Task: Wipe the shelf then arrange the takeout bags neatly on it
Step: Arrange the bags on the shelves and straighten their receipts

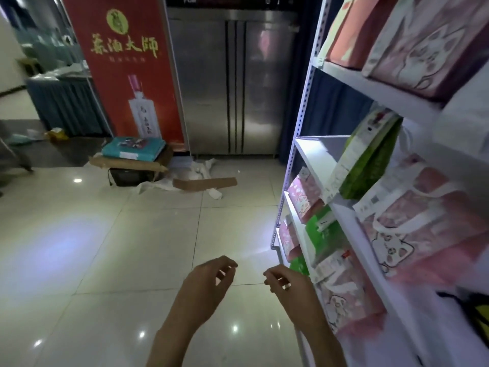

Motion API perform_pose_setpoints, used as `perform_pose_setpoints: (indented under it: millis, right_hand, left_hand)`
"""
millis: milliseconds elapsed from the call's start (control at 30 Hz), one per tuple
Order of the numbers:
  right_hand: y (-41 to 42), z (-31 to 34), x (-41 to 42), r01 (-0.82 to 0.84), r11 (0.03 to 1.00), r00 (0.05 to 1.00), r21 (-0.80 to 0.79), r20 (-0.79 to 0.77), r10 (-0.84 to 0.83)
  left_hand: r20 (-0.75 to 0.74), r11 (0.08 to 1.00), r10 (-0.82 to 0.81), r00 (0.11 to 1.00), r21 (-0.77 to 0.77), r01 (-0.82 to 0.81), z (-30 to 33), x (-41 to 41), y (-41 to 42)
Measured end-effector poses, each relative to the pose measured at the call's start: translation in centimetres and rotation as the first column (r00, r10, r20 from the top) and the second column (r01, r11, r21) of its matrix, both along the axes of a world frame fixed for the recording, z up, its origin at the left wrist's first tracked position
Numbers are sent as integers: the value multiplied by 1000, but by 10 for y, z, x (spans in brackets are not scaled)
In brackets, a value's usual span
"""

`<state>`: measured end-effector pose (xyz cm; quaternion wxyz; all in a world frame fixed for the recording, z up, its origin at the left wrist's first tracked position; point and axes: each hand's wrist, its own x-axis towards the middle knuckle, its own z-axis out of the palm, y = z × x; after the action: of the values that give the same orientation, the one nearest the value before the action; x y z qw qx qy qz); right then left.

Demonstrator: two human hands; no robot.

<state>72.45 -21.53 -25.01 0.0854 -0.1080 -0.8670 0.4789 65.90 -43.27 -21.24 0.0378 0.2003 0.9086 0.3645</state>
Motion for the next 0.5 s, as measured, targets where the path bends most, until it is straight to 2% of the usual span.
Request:
perform_pose_setpoints:
  millis: [133,333,500]
  right_hand:
    - [13,-6,-12,169,986,985,3,45,-169]
    - [-2,-4,-59,389,916,911,95,105,-398]
    - [-33,13,-118,457,869,865,191,131,-484]
  left_hand:
    - [12,992,-121,993,44,121,-1,-49,22]
    - [54,963,-259,964,96,253,-7,-128,30]
    - [89,936,-340,936,126,328,-5,-213,5]
